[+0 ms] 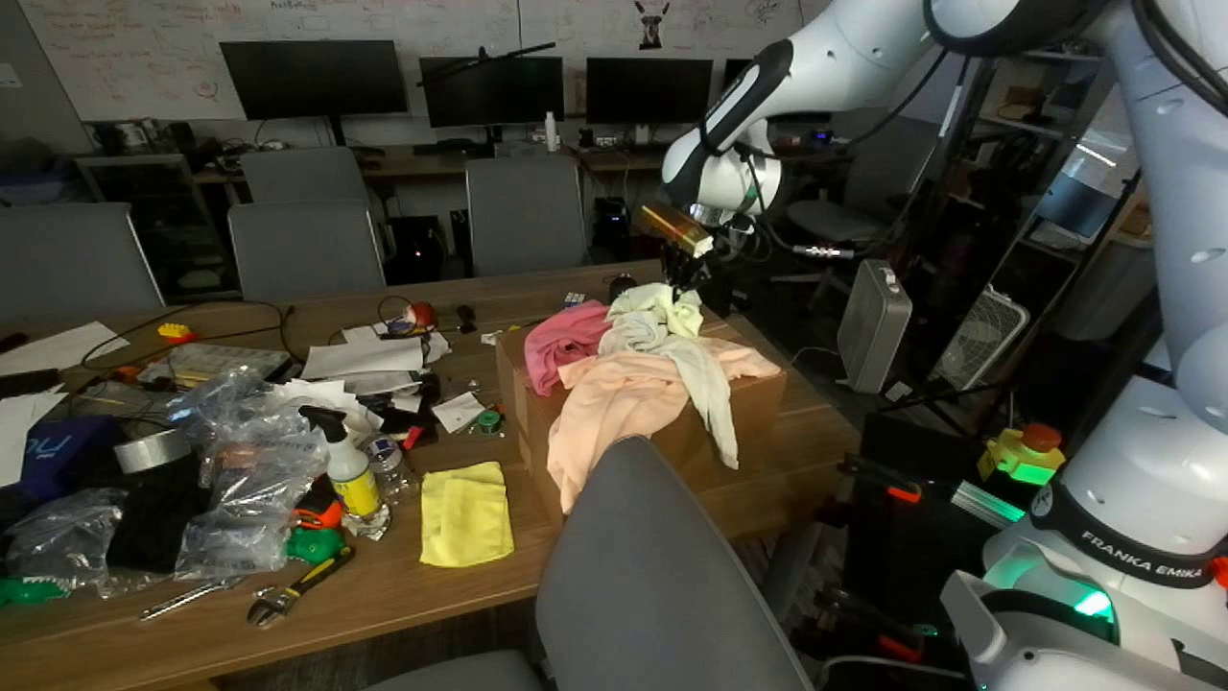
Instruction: Put the green and white towel and peach shirt on the backrest of the chair
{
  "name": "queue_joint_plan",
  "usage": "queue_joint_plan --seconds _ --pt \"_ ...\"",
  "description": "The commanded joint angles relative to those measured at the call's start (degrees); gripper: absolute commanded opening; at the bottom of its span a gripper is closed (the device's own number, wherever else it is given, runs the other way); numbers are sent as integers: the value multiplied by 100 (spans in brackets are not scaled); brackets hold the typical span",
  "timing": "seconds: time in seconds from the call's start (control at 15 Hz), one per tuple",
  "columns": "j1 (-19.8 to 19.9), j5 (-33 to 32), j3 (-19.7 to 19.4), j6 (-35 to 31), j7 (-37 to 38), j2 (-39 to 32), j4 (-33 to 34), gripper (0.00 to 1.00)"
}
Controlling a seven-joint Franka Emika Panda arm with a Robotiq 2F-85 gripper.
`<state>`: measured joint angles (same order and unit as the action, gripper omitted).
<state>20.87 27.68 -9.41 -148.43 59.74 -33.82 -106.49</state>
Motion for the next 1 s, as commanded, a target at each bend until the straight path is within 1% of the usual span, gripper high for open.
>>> queue_joint_plan --seconds 0.0,0.2,0.4,0.47,0.67,0.8,0.93 --pt "181 774 397 -457 -1271 1345 -1202 4" --pt "56 1489 396 -473 -2365 2233 -1855 4" --pt "-186 1922 203 -368 -3248 3079 -2471 4" --pt "-260 1952 138 -351 -3471 3343 -2679 4" --pt "-459 1714 29 -273 -3868 4067 -3249 4" --pt "-573 1243 41 19 -3984 4488 -3566 4" --pt "-699 680 187 300 -3799 4797 -3812 4"
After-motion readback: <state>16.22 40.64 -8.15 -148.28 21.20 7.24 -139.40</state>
